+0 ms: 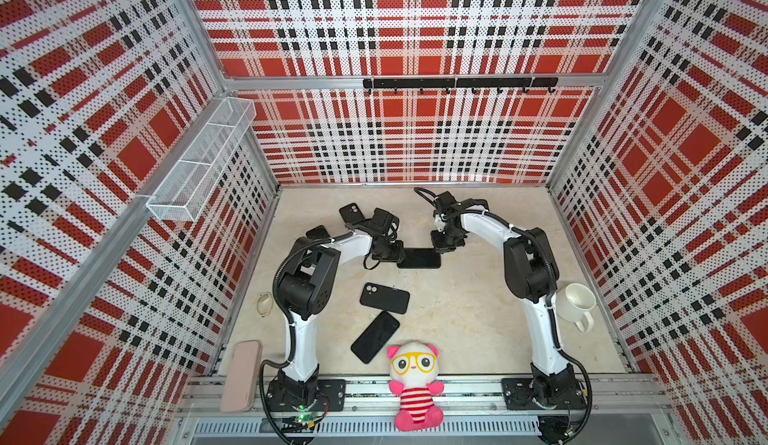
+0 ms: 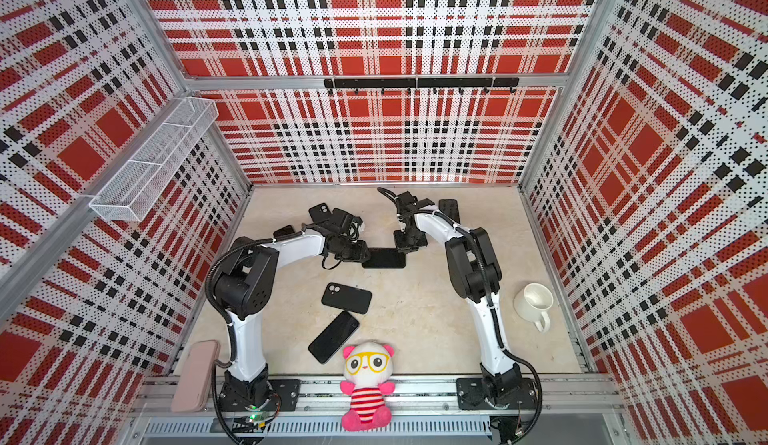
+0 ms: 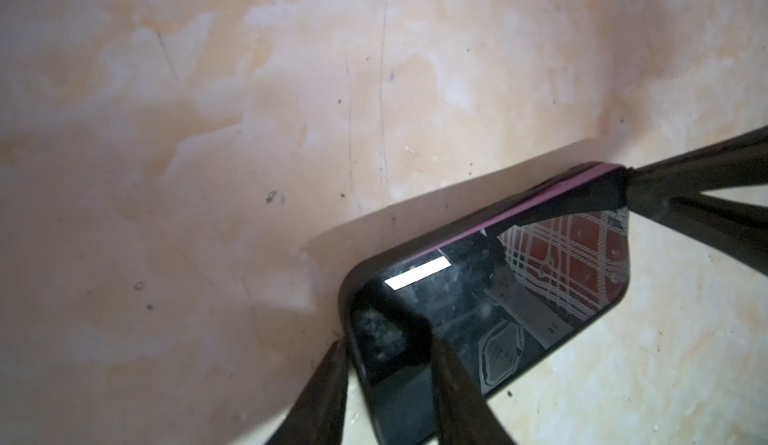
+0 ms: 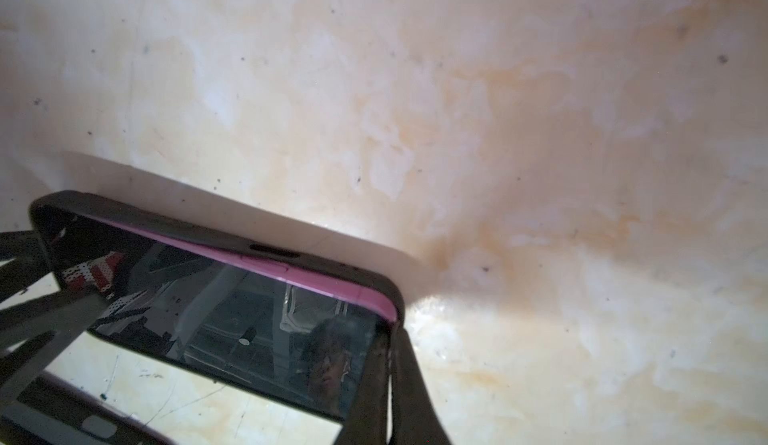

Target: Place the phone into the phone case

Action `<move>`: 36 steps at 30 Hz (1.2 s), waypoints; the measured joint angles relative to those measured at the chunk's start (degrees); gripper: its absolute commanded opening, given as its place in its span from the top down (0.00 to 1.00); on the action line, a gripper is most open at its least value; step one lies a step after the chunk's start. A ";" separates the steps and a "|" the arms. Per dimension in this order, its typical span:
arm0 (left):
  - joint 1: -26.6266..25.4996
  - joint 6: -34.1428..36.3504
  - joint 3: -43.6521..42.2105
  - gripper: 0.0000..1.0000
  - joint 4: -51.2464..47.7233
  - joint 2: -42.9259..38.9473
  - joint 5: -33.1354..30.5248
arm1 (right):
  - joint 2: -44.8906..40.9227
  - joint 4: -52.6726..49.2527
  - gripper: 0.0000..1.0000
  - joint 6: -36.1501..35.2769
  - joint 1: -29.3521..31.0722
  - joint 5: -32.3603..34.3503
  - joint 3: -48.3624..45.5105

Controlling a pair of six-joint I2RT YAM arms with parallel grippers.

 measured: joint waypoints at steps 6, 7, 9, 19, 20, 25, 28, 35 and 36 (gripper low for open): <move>-0.02 0.07 0.02 0.62 0.02 -0.02 -0.31 | -1.75 0.39 0.87 -0.79 -0.33 -0.66 -0.11; -0.02 0.11 0.00 0.61 0.02 -0.02 -0.35 | -2.01 0.50 0.87 -1.05 -0.63 -1.07 -0.33; 0.00 0.20 0.02 0.61 0.02 -0.07 -0.48 | -2.16 0.39 0.86 -1.60 -1.64 -2.25 -0.35; 0.48 0.44 0.00 0.58 0.07 -0.11 -0.81 | -2.29 -1.36 0.87 -4.31 -5.20 -6.84 0.31; 0.50 0.44 0.02 0.58 0.07 -0.11 -0.83 | -2.29 -1.33 0.87 -4.48 -5.44 -7.19 0.66; 0.52 0.46 0.00 0.58 0.07 -0.11 -0.92 | -2.29 -0.76 0.87 -4.98 -5.66 -9.86 2.14; 0.55 0.46 0.02 0.59 0.07 -0.11 -0.94 | -2.27 -0.55 0.87 -5.01 -5.66 -10.93 2.21; 0.55 0.48 0.02 0.60 0.07 -0.11 -1.01 | -0.81 -0.57 0.87 -5.25 -5.64 -11.28 2.23; 0.55 0.48 0.00 0.61 0.07 -0.11 -1.05 | -0.37 -0.57 0.88 -5.29 -5.64 -11.28 2.23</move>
